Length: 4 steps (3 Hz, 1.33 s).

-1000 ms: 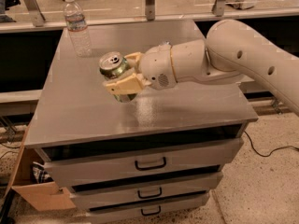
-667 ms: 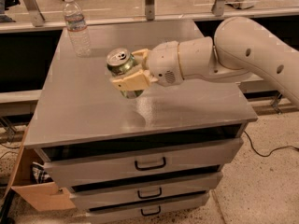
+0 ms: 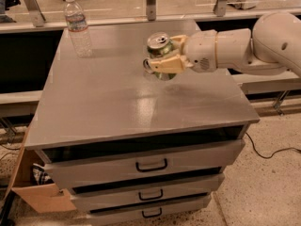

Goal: Move green can near redbull can

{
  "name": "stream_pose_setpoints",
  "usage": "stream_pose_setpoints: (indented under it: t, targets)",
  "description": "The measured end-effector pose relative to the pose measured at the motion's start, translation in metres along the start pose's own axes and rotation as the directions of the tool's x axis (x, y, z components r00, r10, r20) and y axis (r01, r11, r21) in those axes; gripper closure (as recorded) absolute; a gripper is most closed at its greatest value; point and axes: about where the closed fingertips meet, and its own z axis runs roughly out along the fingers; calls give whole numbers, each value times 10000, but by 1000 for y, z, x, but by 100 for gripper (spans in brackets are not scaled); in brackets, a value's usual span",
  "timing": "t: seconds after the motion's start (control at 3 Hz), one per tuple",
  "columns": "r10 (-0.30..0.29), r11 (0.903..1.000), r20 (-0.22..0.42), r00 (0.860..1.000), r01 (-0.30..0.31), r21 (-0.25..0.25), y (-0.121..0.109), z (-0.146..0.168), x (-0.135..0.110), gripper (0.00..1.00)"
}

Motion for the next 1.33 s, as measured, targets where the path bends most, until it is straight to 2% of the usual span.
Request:
stream_pose_setpoints:
  t: [0.33,1.0,1.33]
  targets:
    - [52,9984,266,9996,-67,566,-44,-12,20,100]
    - [365,9927,597,9975,-431,1129,-111,-10,58,100]
    - [818,9850,823,9932,-932,1456,-132,-9,69,83]
